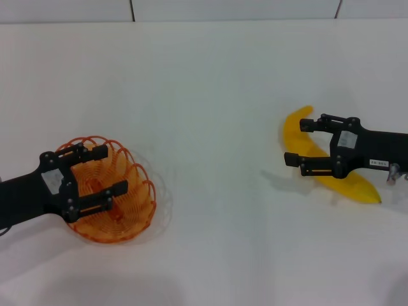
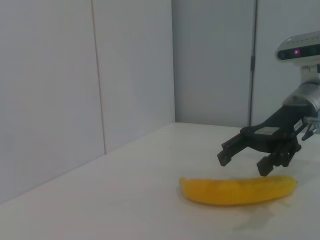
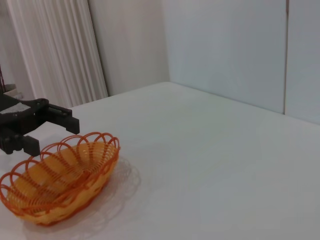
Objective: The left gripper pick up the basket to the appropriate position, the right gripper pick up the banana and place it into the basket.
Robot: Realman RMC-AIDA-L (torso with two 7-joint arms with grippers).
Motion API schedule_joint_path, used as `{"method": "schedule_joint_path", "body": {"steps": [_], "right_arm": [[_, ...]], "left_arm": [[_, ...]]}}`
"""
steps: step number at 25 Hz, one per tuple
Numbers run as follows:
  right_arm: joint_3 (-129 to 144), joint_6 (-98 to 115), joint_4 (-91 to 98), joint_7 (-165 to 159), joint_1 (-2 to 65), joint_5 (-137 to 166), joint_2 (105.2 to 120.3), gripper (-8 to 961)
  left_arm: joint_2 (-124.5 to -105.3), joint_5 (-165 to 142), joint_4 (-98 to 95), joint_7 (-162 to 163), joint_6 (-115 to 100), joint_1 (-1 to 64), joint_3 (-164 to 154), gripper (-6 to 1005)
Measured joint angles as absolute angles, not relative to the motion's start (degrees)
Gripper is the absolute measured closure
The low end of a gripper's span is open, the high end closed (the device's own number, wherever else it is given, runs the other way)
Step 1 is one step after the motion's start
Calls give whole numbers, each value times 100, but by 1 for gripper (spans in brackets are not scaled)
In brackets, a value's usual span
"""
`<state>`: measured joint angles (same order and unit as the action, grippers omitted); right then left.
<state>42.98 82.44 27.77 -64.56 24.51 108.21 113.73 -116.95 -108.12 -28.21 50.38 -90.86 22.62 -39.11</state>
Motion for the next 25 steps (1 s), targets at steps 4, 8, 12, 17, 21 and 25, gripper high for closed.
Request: {"method": "schedule_joint_path", "body": {"steps": [4, 8, 12, 17, 21, 25], "right_arm": [[4298, 8244, 2777, -6456, 2459, 10818, 11373, 61], [4298, 8244, 2777, -6458, 2461, 10814, 11373, 61], [4298, 8244, 2777, -6459, 2461, 10812, 11373, 62], [4298, 8245, 2777, -6462, 2461, 10810, 11373, 62], [4298, 8251, 2777, -6462, 2473, 10804, 11373, 62], [4281, 8254, 2777, -6463, 2479, 10799, 11372, 62]], "left_arm": [[-11694, -10811, -2821, 5030, -9088, 2272, -3910, 236], [-11693, -10810, -2821, 5027, -9088, 2280, -3914, 237], [-11688, -10673, -2818, 5159, -9087, 2290, -3794, 238], [-11635, -10552, -3284, 6761, -8924, 2421, -3183, 239], [-11600, -10985, -4231, 8242, -8675, 2540, -3098, 240], [-11411, -11969, -4880, 9512, -8673, 2933, -3163, 241]]}}
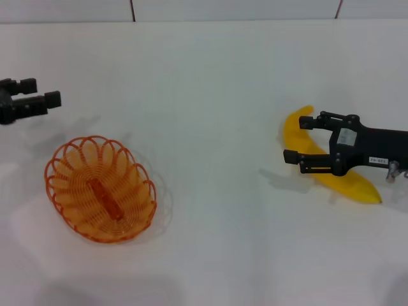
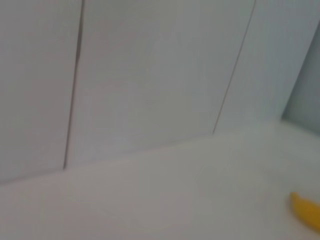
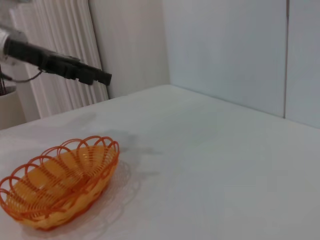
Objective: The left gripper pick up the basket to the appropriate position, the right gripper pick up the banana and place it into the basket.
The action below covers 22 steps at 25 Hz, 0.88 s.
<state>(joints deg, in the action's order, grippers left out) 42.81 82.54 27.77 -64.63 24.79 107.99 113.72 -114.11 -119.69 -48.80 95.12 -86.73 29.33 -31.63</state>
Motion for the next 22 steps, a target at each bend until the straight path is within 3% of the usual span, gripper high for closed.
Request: {"method": "schedule_joint_path", "body": {"steps": [5, 9, 13, 18, 22], "right_arm": [[4297, 8266, 2782, -6468, 2483, 10799, 11363, 63], [4298, 8293, 2782, -6491, 2514, 10825, 11350, 63], [4298, 8295, 2779, -6494, 2567, 10835, 11370, 63], [4298, 8313, 2777, -6503, 2581, 10820, 11373, 64], [4298, 8304, 2777, -6504, 2615, 10821, 11377, 64]], "left_arm": [[-11030, -13409, -5016, 10047, -9292, 3833, -3271, 242], [-10999, -13924, -5028, 9327, -9796, 4164, -3378, 243], [-11151, -14449, -5031, 8637, -9744, 4218, -3502, 244], [-11578, -15067, -5155, 8141, -9259, 4246, -3560, 245], [-11685, -15203, -5095, 8132, -8760, 4304, -3809, 244]]}}
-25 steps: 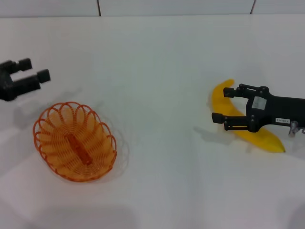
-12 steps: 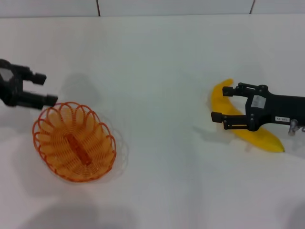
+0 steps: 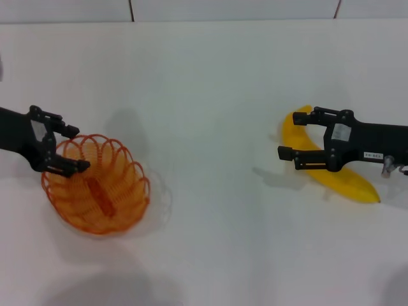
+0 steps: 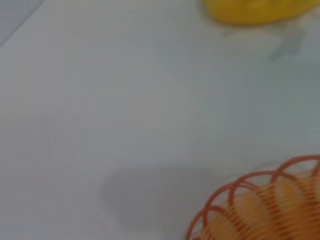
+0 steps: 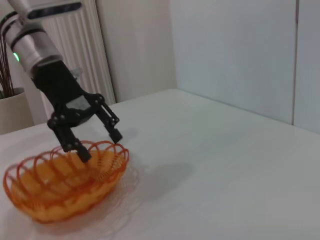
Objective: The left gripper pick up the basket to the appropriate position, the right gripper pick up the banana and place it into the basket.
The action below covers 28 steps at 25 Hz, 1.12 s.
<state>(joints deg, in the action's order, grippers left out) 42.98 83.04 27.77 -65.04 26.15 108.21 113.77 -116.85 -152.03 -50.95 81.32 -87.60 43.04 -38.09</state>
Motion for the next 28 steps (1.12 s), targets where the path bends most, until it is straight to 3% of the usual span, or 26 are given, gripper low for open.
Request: {"method": "schedule_joint_path", "body": {"steps": [28], "right_arm": [[4298, 8261, 2777, -6556, 2575, 10836, 11364, 65]], "left_arm": [[-11683, -14825, -5327, 8102, -8729, 4179, -4052, 245]]}}
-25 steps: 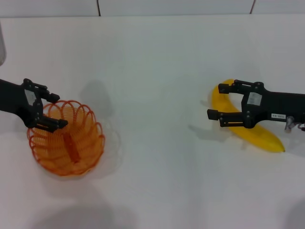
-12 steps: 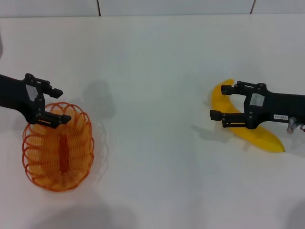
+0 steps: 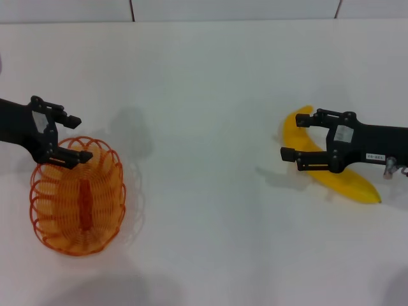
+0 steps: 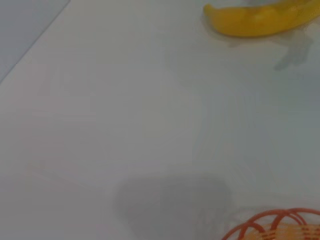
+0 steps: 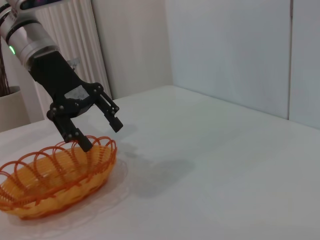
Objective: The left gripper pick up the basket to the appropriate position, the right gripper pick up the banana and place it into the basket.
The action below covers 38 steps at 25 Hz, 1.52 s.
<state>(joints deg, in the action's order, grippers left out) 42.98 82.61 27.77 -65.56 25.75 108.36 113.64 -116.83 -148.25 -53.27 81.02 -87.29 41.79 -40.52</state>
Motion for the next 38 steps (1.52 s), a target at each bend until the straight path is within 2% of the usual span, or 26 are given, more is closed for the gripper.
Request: {"method": "schedule_joint_path", "body": {"steps": [38], "right_arm": [[4298, 8262, 2777, -6557, 2630, 10837, 11373, 64]], "left_arm": [[-11715, -14790, -5073, 7835, -7832, 4232, -5055, 245]]}}
